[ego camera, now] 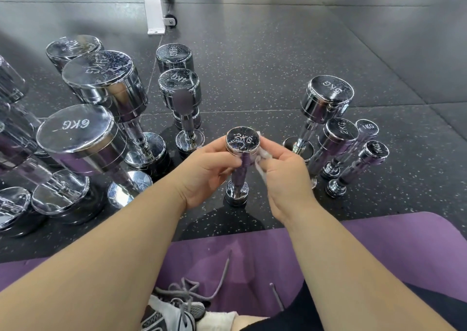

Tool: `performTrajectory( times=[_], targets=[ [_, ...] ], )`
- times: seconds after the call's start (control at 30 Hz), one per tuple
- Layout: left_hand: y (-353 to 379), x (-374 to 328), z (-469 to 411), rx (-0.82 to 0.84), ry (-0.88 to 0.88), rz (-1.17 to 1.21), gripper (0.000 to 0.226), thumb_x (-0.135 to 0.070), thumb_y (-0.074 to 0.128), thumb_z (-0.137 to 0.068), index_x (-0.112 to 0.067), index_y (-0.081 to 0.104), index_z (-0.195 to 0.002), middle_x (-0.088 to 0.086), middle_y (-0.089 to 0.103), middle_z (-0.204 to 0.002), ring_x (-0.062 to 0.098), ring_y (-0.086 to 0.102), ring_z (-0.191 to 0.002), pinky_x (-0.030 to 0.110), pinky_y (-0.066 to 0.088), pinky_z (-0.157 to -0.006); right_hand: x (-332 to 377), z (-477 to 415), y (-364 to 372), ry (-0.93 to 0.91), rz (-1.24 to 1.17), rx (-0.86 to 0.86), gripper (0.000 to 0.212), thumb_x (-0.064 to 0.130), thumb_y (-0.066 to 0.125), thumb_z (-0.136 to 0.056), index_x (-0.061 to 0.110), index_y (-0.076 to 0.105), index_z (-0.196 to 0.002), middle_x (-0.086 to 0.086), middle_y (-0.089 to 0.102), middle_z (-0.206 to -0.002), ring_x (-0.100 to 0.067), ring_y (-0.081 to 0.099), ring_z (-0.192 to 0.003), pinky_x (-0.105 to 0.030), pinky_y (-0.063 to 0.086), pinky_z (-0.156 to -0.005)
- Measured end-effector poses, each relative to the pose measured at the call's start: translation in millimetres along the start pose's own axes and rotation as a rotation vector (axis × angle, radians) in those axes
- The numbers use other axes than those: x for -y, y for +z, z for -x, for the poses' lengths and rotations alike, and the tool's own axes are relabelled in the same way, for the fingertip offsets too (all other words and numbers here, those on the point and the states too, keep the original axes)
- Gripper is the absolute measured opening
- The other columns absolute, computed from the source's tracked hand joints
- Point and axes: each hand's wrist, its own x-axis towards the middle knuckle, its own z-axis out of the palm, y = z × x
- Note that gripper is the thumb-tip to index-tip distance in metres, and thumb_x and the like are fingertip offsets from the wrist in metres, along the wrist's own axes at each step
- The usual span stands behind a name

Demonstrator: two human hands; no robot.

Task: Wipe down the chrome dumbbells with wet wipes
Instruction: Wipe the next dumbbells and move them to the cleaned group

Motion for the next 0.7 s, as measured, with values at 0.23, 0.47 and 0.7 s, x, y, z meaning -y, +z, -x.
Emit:
performTrajectory(
  times=[0.23, 0.47, 0.7],
  targets=[
    [-15, 20, -3, -0.254, -0.097, -0.268, 0.034, 0.015, 0.073, -0.072, -0.012, 0.070, -0.091, 0.006, 0.075, -0.091, 0.017, 0.069, -0.083, 0.023, 0.057, -0.075, -20, 3, 11, 0.078, 0.262, 0.069, 0.047, -0.013, 0.043, -0.087, 0.017, 0.076, -0.100, -0.009, 0.076, -0.098, -0.020, 0.063, -0.087, -0.046, 0.056, -0.086],
    [-15, 19, -11, -0.222, -0.111, -0.352, 0.032, 0.013, 0.074, -0.074, -0.013, 0.075, -0.092, 0.011, 0.076, -0.096, 0.021, 0.070, -0.088, 0.033, 0.056, -0.088, -11, -2, 9, 0.124, -0.113, 0.031, 0.035, -0.001, 0.040, -0.095, 0.000, 0.064, -0.121, -0.025, 0.068, -0.114, -0.032, 0.065, -0.101, -0.050, 0.052, -0.092],
    [-20, -8, -12, -0.073, -0.105, -0.249, 0.077, 0.022, 0.056, -0.077, -0.035, 0.059, -0.129, -0.012, 0.071, -0.098, 0.006, 0.067, -0.086, 0.024, 0.055, -0.074, 8, 0, 9, 0.073, -0.274, -0.132, 0.048, -0.018, 0.032, -0.083, 0.006, 0.063, -0.111, -0.016, 0.071, -0.110, -0.027, 0.069, -0.104, -0.040, 0.055, -0.092]
  ],
)
